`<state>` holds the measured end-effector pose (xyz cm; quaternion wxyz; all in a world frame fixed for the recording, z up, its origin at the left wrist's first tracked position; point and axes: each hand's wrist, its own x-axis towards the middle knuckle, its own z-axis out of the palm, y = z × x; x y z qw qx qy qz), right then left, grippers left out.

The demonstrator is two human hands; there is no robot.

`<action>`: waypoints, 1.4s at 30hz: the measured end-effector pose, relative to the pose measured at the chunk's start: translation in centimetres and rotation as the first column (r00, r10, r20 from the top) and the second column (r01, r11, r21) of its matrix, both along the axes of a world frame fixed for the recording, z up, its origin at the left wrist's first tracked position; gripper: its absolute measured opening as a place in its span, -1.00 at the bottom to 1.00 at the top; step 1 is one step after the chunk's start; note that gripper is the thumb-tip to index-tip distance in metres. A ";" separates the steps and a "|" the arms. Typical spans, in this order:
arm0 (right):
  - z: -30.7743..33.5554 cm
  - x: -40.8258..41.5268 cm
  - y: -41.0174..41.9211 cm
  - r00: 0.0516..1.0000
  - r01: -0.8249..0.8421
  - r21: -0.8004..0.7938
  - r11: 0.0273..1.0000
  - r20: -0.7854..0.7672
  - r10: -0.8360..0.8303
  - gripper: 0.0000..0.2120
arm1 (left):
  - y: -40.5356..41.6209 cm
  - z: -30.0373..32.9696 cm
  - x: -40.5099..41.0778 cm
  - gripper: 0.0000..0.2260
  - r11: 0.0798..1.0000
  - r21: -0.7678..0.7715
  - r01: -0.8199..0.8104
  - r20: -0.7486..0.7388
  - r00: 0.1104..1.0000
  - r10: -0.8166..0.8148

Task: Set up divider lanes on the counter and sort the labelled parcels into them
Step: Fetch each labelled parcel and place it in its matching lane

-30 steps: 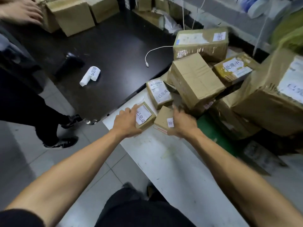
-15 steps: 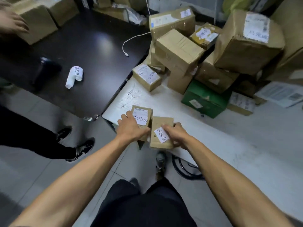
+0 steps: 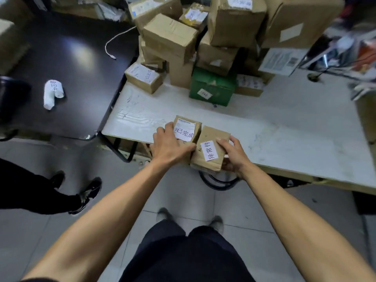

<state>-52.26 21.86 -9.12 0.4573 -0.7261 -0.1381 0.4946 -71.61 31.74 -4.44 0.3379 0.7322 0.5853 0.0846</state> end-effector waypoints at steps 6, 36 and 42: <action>3.0 7.5 -9.0 0.971 0.231 0.146 0.962 0.020 -0.237 -0.57 | -5.8 3.0 9.6 -0.16 0.983 0.101 0.156 0.097 0.981 -0.165; 9.6 44.0 -54.2 0.330 0.871 0.422 0.252 -0.121 -0.936 -0.59 | -43.4 10.0 59.5 -0.82 0.690 -0.163 0.706 0.655 0.600 -0.460; 9.9 55.1 -57.2 0.375 0.872 0.369 0.322 -0.082 -0.923 -0.32 | -45.8 9.2 70.2 -0.97 0.693 -0.288 0.661 0.632 0.675 -0.381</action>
